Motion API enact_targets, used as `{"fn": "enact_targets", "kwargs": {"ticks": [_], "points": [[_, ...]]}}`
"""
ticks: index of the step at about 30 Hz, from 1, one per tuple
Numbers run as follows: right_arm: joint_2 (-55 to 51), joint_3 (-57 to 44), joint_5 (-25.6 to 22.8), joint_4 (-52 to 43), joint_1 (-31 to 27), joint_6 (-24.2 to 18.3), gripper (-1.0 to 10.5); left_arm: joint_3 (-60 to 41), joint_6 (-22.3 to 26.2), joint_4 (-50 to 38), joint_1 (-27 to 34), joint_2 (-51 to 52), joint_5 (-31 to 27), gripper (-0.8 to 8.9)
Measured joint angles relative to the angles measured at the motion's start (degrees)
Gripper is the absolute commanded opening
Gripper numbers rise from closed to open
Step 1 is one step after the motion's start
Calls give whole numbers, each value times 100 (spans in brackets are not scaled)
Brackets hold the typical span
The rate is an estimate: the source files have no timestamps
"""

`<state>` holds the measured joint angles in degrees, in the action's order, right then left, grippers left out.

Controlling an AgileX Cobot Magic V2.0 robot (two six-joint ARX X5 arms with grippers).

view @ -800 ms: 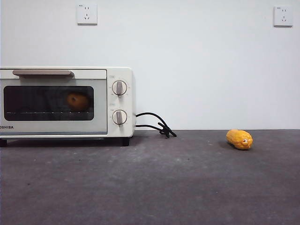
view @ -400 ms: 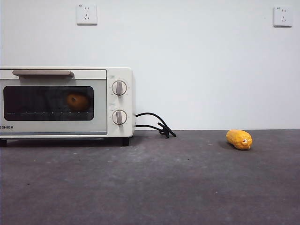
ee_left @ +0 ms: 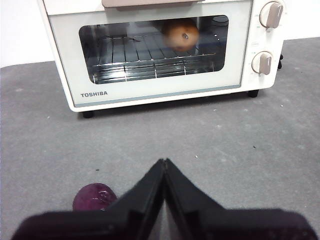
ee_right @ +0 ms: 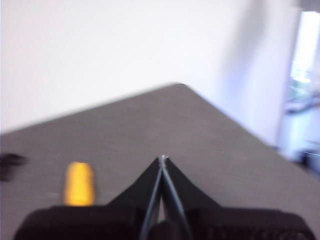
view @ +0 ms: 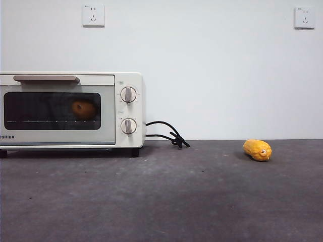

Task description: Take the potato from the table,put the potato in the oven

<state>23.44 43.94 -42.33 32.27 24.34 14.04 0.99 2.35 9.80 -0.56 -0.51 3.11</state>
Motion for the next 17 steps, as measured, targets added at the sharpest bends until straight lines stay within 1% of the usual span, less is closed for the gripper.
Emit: {"fn": "enact_targets", "kwargs": {"ticks": [2, 3, 7, 10, 13, 15, 17], "points": [[-136, -691, 621, -881, -249, -144, 2, 0, 0, 0, 0, 0, 0, -3], [-184, -1115, 1040, -1368, -422, -212, 2, 0, -2, 0, 0, 0, 0, -3], [-308, -2277, 2234, -2455, -935, -343, 2, 0, 0, 0, 0, 0, 0, -3], [-501, -2948, 2940, -2846, -1300, -459, 2, 0, -2, 0, 0, 0, 0, -3], [-796, -3418, 3541, -2885, -1725, -608, 2, 0, 0, -2, 0, 0, 0, -3], [-997, -3633, 3862, -2883, -2020, -717, 2, 0, 0, 0, 0, 0, 0, -3], [-1202, -3792, 4065, -2885, -2282, -811, 2, 0, 0, 0, 0, 0, 0, -3]]}}
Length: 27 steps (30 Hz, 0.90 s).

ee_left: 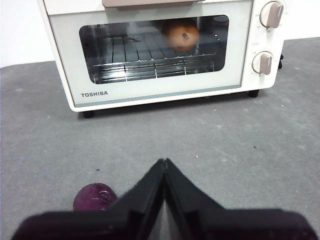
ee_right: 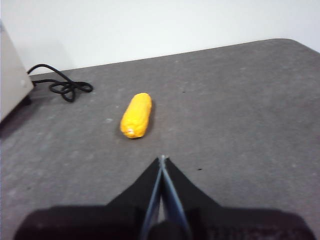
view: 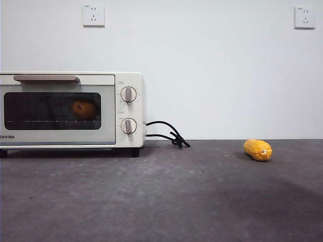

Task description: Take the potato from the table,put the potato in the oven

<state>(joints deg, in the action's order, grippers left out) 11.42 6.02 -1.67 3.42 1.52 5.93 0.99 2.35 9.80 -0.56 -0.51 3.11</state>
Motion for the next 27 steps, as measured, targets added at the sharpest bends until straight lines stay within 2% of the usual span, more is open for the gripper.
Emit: {"fn": "enact_targets", "kwargs": {"ticks": [6, 18, 27], "points": [[-450, -201, 66, 0, -378, -116, 2, 0, 0, 0, 0, 0, 0, -3], [-1047, -459, 216, 748, -378, -157, 2, 0, 0, -2, 0, -2, 0, -3], [-1075, -459, 262, 763, -378, -308, 2, 0, 0, 0, 0, -26, 0, -3]]}}
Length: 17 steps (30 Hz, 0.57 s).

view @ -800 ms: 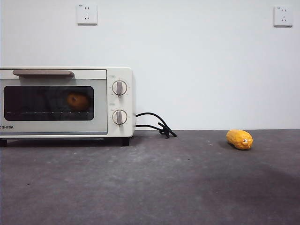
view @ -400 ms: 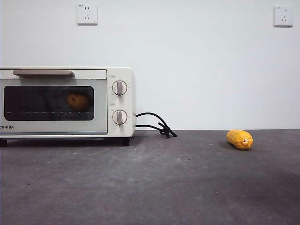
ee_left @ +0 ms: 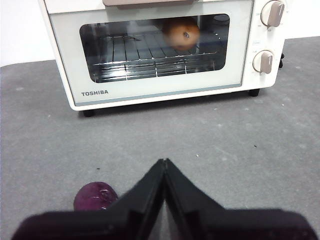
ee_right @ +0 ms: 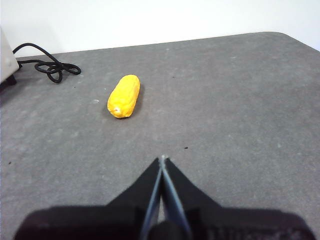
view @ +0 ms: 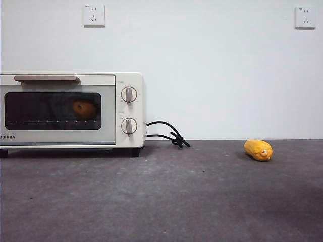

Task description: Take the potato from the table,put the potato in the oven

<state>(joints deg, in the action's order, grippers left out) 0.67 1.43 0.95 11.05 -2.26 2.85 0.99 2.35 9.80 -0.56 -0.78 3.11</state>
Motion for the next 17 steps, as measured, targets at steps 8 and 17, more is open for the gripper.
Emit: {"fn": "enact_targets", "kwargs": {"ticks": [8, 17], "points": [[0, 0, -96, 0, 0, -251, 2, 0, 0, 0, 0, -13, 0, -3], [-2, 0, -98, -2, 0, -271, 2, 0, 0, 0, 0, -13, 0, -3]]}}
